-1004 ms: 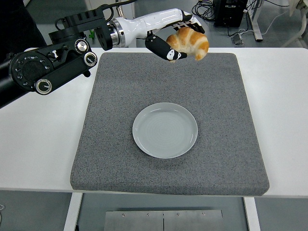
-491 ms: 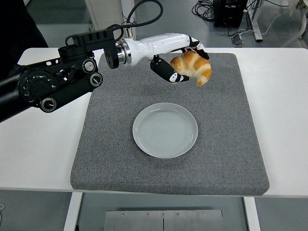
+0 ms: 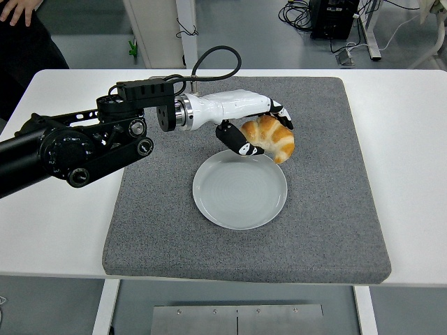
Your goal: Place the bread on the plate
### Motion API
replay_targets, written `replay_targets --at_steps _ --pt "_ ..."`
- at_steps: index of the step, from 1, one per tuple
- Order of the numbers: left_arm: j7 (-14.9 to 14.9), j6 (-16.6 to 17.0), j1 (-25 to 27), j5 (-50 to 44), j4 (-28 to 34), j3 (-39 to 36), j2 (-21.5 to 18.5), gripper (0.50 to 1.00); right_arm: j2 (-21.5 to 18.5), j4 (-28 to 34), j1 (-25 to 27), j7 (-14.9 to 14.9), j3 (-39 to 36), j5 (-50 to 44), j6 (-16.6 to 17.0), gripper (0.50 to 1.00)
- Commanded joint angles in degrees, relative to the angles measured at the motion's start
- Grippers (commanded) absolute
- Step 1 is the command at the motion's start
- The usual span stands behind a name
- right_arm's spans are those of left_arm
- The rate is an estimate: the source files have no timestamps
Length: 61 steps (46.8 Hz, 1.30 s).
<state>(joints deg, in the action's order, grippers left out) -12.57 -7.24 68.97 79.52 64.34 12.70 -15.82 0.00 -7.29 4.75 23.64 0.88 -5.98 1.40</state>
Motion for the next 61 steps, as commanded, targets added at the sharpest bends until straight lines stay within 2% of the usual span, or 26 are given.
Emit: replay_targets --at_steps 1,36,48,61 --pt "0.0 0.0 -0.2 0.1 0.0 -0.2 0.0 0.692 0.0 0.0 0.0 0.0 0.0 0.0 0.0 1.0" --pt "0.0 1.4 -4.6 7.1 0.0 -2.7 -0.1 0.693 0.0 0.0 0.0 0.0 0.0 0.0 0.0 1.0" --pt "0.0 5.8 -5.4 7.7 -0.1 -6.7 -0.1 0.695 0.0 0.0 0.0 0.0 0.0 0.0 0.0 1.0" --pt "0.0 7.1 -6.0 7.6 -0.1 -7.0 -0.1 0.704 0.0 0.0 0.0 0.0 0.0 0.0 0.0 1.0"
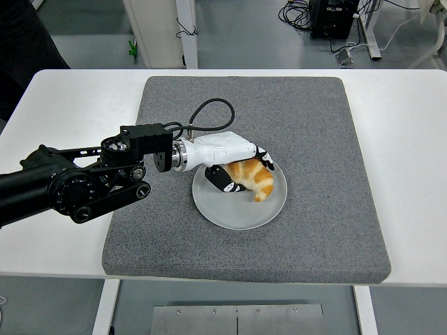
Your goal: Place the bread on the plate
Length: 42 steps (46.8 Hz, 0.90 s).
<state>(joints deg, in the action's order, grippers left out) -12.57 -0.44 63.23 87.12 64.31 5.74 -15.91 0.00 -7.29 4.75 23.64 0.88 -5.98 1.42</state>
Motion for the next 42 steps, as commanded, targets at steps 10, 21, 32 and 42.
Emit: replay_targets --at_steps 10,21,32,42 --pt "-0.1 0.4 -0.7 0.0 -0.2 0.0 0.0 0.708 0.0 0.0 0.0 0.0 0.0 0.0 0.0 1.0" --pt "-0.2 0.4 -1.5 0.1 -0.2 0.0 0.0 0.716 0.0 0.0 0.0 0.0 0.0 0.0 0.1 1.0" --pt "-1.6 0.4 -1.6 -0.3 -0.2 -0.1 0.0 0.781 0.0 0.0 0.0 0.0 0.0 0.0 0.0 1.0" --pt "-1.9 0.3 -1.6 -0.5 -0.2 -0.1 -0.2 0.888 0.0 0.0 0.0 0.0 0.0 0.0 0.0 1.0"
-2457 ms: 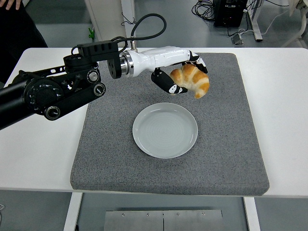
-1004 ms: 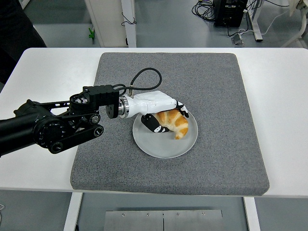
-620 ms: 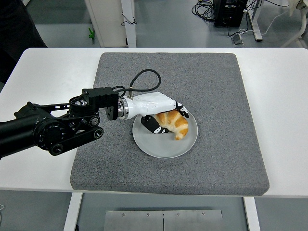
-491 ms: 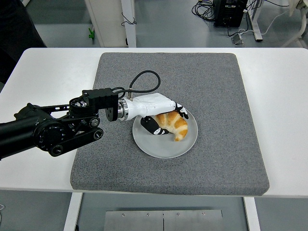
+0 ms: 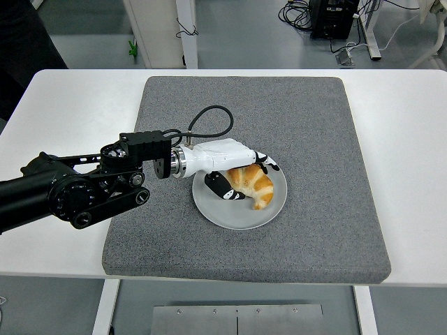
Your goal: Place the bread on the plate
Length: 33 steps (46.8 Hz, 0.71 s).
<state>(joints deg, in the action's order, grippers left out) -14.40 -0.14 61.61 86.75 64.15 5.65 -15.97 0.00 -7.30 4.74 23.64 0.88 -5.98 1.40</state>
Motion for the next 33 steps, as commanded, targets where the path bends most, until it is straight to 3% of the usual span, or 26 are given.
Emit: replay_targets --at_steps 1,5,17,26,33 --pt "-0.1 0.0 0.0 -0.1 0.0 0.0 -0.1 0.913 0.0 0.0 0.0 0.0 0.0 0.0 0.0 1.0" --pt "-0.1 0.0 -0.1 -0.1 0.0 -0.1 -0.1 0.949 0.0 0.0 0.0 0.0 0.0 0.0 0.0 1.0" --pt "-0.2 0.0 -0.4 -0.8 0.0 0.1 -0.4 0.955 0.0 0.0 0.0 0.0 0.0 0.0 0.0 1.0" --pt "-1.7 -0.7 0.5 -10.0 0.1 0.7 -1.0 0.965 0.0 0.0 0.0 0.0 0.0 0.0 0.0 1.0" --pt "-1.7 -4.5 1.1 -16.0 0.1 2.6 -1.3 0.969 0.0 0.0 0.0 0.0 0.0 0.0 0.0 1.0"
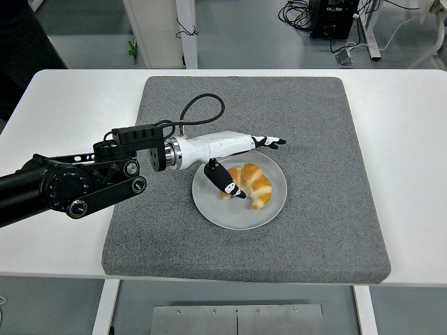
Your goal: Place the bread on the plate
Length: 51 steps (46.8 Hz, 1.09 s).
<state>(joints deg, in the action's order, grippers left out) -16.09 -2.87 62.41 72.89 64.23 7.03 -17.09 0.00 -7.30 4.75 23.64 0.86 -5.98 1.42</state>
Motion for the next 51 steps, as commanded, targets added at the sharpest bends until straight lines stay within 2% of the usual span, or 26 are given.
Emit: replay_targets --at_steps 1,7,27,35,42,51 --pt "0.0 -2.3 0.2 -2.9 0.0 2.0 -0.1 0.969 0.0 0.0 0.0 0.0 0.0 0.0 0.0 1.0" --pt "0.0 -4.3 -0.3 -7.6 -0.1 6.9 -0.3 0.974 0.0 0.0 0.0 0.0 0.0 0.0 0.0 1.0" --pt "-1.4 -4.2 -0.5 -21.1 -1.6 15.0 -1.5 0.977 0.0 0.0 0.0 0.0 0.0 0.0 0.0 1.0" --pt "-1.5 -3.6 -0.5 -30.6 -7.2 18.7 -0.8 0.978 0.0 0.0 0.0 0.0 0.0 0.0 0.0 1.0" --pt "-4.5 -3.6 -0.4 -38.1 -13.1 19.9 -0.4 0.98 0.0 0.0 0.0 0.0 0.0 0.0 0.0 1.0" --pt "-6.1 -3.6 0.3 -45.6 -25.0 19.9 5.1 0.99 0.0 0.0 0.0 0.0 0.0 0.0 0.0 1.0"
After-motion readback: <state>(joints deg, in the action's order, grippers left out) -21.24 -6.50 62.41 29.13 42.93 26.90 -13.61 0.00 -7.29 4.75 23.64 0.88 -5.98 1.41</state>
